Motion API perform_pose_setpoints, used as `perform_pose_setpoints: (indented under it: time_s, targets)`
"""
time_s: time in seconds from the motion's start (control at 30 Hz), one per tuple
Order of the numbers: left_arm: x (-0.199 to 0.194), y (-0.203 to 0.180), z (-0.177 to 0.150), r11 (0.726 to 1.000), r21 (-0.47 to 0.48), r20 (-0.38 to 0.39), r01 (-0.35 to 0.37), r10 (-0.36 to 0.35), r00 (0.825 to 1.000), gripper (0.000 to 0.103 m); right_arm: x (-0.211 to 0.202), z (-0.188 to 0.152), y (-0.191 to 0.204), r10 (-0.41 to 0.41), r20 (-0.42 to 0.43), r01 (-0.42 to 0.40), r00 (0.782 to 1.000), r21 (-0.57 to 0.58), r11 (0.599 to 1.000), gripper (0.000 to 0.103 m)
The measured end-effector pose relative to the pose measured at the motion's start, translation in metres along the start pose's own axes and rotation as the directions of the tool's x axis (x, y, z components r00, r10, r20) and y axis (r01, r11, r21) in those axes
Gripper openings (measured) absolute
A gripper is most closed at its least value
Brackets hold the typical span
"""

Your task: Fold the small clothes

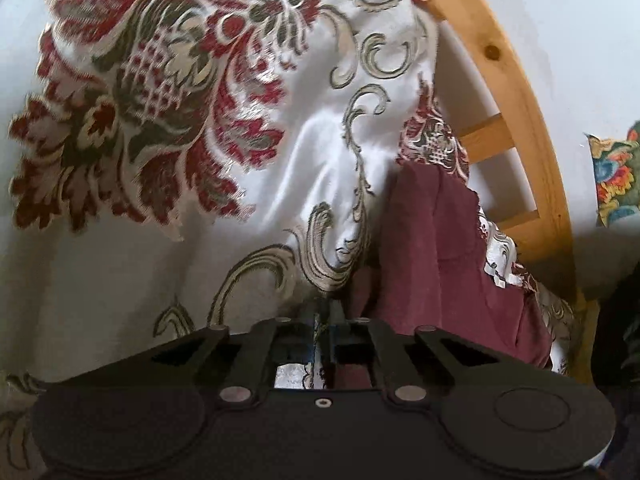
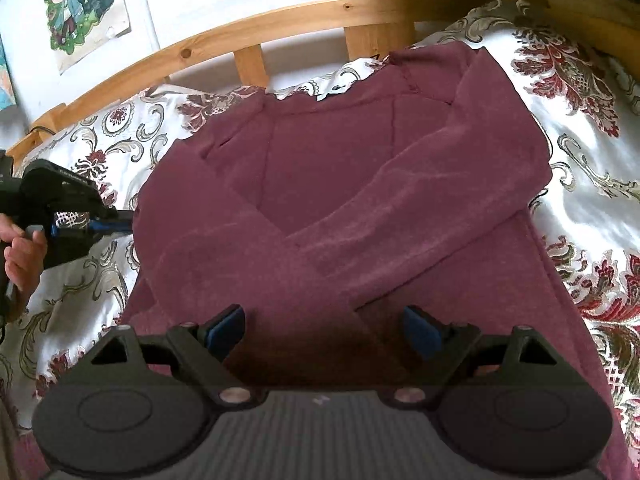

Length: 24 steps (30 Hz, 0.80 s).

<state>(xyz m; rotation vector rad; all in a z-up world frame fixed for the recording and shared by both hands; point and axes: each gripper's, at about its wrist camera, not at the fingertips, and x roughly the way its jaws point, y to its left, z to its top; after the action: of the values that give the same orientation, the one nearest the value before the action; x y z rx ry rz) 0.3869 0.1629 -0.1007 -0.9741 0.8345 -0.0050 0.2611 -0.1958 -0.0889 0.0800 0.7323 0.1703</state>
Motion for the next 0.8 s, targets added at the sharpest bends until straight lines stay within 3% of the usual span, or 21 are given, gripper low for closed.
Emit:
perform_pose_setpoints:
  time_s: [0.4, 0.53, 0.7, 0.8]
  targets:
    - [-0.004, 0.006, 0.000, 0.995, -0.083, 0.031, 0.048, -0.046, 0.998, 0.031, 0.005, -0.001, -0.008, 0.014, -0.020, -0.014, 1.000, 0.035, 0.999, 0.092]
    - [-0.012, 0.009, -0.001, 0.990, -0.120, 0.047, 0.078, -0.072, 0.996, 0.044, 0.006, -0.002, -0.007, 0.021, -0.030, -0.020, 0.999, 0.019, 1.000, 0.092]
    - [-0.007, 0.000, -0.004, 0.999, -0.028, 0.060, 0.032, -0.030, 0.998, 0.044, 0.008, -0.004, -0.006, 0.017, -0.038, -0.016, 0.999, 0.015, 1.000, 0.093]
    - [0.000, -0.001, -0.002, 0.999, -0.015, 0.062, 0.045, -0.044, 0.997, 0.042, 0.007, -0.004, -0.006, 0.015, -0.040, -0.015, 0.999, 0.013, 1.000, 0.094]
